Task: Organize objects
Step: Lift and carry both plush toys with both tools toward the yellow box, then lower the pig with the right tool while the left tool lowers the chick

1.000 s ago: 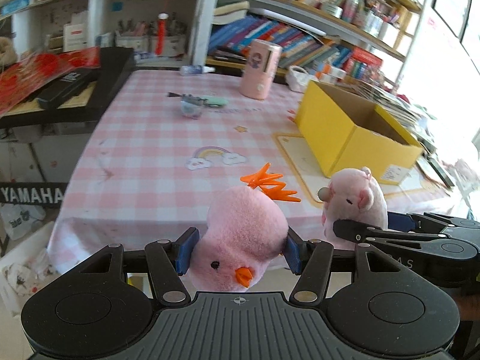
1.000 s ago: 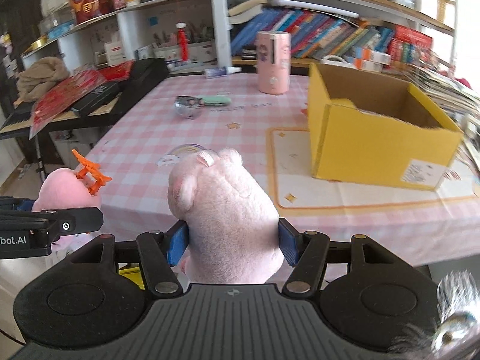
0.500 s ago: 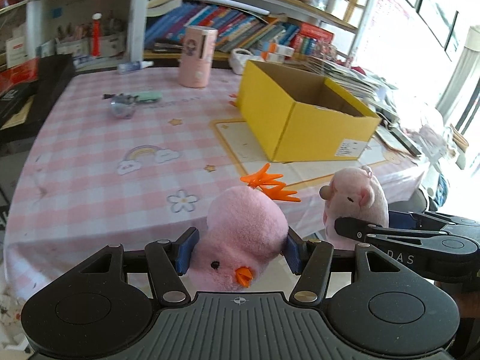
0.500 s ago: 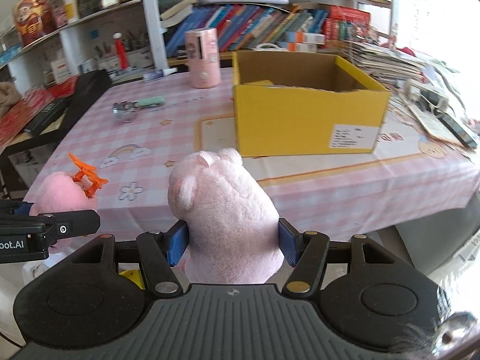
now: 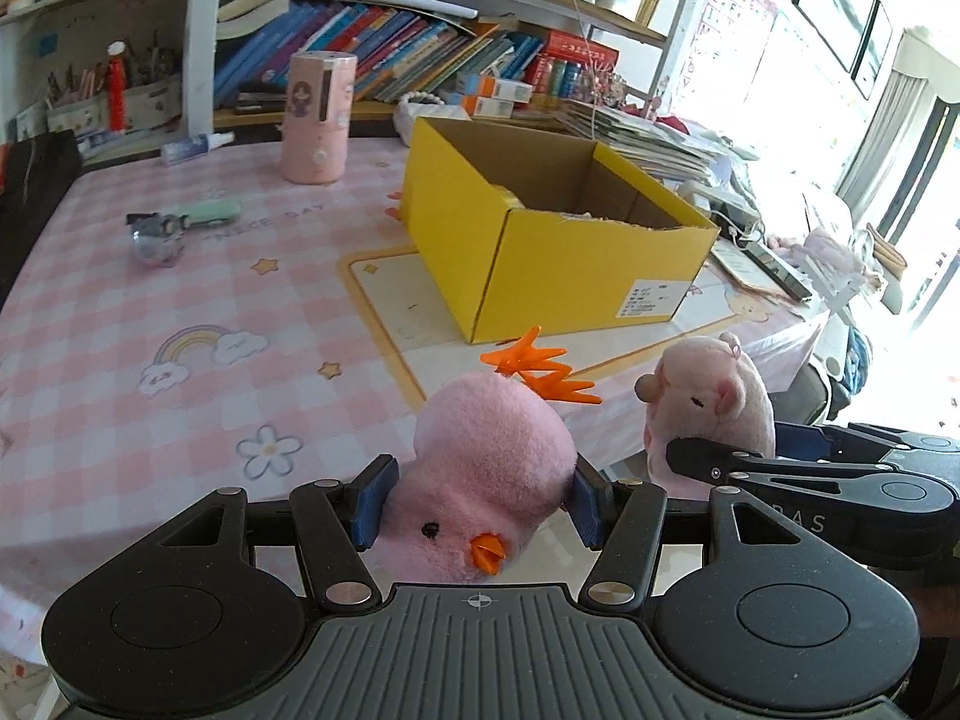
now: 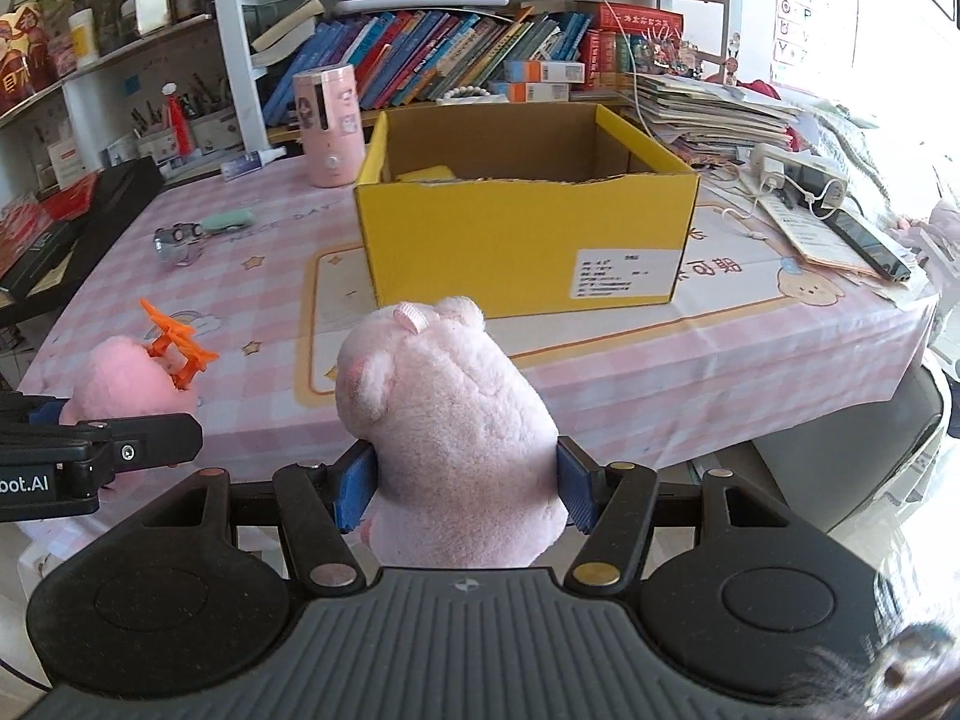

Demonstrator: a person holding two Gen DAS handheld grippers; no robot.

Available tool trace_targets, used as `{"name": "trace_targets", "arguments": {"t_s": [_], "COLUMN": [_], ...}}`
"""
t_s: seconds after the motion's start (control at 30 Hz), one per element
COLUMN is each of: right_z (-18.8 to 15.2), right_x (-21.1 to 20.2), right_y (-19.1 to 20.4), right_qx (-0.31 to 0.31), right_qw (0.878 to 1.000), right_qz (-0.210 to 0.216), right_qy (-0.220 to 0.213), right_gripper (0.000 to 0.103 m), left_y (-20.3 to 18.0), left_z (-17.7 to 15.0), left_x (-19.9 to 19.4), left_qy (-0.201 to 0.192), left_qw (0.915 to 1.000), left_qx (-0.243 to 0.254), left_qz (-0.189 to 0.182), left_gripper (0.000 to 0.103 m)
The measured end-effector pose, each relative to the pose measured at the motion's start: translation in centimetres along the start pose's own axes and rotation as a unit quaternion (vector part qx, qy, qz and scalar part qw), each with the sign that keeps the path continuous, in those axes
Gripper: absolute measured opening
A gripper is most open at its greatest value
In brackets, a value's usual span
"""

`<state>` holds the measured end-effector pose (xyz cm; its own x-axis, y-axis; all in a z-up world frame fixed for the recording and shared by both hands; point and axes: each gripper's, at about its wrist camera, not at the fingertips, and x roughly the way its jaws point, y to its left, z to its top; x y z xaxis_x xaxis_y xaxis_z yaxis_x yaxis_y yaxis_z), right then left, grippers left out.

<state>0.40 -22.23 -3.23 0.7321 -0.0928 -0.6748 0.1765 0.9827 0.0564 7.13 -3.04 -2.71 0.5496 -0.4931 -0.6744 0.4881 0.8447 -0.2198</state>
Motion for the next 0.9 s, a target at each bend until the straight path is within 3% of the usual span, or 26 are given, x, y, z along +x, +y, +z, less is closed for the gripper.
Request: {"name": "trace_targets", "arguments": {"t_s": [0.5, 0.7, 0.9], "right_z": [3.6, 6.5, 11.1], "right_x": [2.6, 2.9, 4.2], "right_y": [-4.2, -6.7, -9.4], "right_qx": [0.013, 0.018, 0.013], "right_qw": [1.000, 0.999, 0.995], "right_qz": [-0.010, -0.020, -0.023], "right_qy": [-0.003, -0.047, -0.093], "right_gripper": [0.059, 0.059, 0.059], "left_y": [-3.7, -5.4, -7.1], "left_z": [4.1, 7.7, 11.5], "left_x": [3.7, 4.6, 6.7], "left_qy": [-0.019, -0.067, -0.100], "left_qw": [0.9987, 0.9955, 0.9914], "left_qx": [0.045, 0.063, 0.084], "left_qz": [-0.014, -0.023, -0.003], "left_gripper": [0.058, 0.058, 0.058]}}
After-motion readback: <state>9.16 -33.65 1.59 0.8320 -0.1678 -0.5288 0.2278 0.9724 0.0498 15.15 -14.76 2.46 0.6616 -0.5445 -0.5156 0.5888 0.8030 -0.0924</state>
